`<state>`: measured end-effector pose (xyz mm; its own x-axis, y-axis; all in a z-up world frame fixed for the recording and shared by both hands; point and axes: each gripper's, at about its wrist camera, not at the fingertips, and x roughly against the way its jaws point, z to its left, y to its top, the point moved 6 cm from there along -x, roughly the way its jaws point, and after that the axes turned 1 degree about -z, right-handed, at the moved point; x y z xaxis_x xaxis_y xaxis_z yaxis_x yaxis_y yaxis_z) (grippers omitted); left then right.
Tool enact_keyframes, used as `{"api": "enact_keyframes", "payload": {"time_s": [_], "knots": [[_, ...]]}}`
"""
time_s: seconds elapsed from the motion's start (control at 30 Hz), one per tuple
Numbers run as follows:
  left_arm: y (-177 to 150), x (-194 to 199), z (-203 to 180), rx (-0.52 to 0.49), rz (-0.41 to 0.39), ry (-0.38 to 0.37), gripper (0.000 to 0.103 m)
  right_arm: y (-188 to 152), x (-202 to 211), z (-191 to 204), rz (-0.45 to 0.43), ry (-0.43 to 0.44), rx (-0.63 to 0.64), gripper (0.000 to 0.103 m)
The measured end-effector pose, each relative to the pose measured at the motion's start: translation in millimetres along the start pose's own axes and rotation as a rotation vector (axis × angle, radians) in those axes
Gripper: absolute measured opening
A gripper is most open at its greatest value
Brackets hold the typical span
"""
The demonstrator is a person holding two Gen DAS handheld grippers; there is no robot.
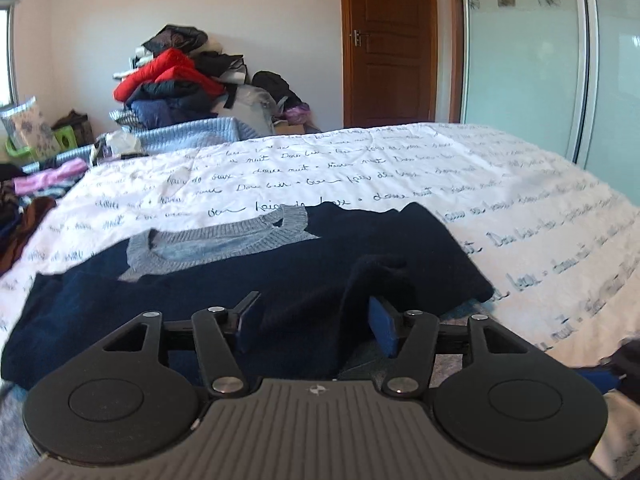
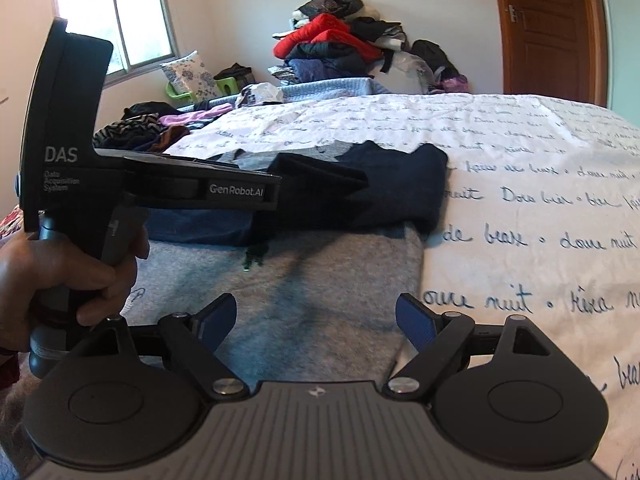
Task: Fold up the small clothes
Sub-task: 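Lift the navy sleeve across the sweater body with the left tool and release, then withdraw the open left tool from the folded sleeves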
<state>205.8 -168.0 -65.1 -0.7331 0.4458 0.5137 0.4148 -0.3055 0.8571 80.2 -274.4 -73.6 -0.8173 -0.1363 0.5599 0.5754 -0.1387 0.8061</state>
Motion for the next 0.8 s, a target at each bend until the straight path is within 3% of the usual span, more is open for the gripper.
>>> {"api": "enact_keyframes", "payload": {"time_s": [0.1,0.17,0.37,0.6,0.8], "knots": [[-0.1,11.3,-3.0,-0.006,-0.008,-0.097,0.068,-2.6,-6.4,4.9,0.040,-0.034,0.034,0.087],[-1.8,17.4,-5.5,-0.011,-0.028,-0.124,0.072,-6.3,-6.7,3.7,0.055,-0.040,0.034,0.087],[-13.5,8.6,1.9,-0.083,0.018,0.077,0.072,-1.7,4.9,-7.5,0.025,-0.086,-0.005,0.087],[-30.2,16.5,35.8,-0.006,0.070,0.195,0.080,-0.4,0.0,23.4,0.057,-0.033,0.097,0.087],[-44.0,33.0,49.7,0.004,0.087,0.251,0.086,-16.7,-6.5,40.1,0.112,-0.050,0.138,0.088]]}}
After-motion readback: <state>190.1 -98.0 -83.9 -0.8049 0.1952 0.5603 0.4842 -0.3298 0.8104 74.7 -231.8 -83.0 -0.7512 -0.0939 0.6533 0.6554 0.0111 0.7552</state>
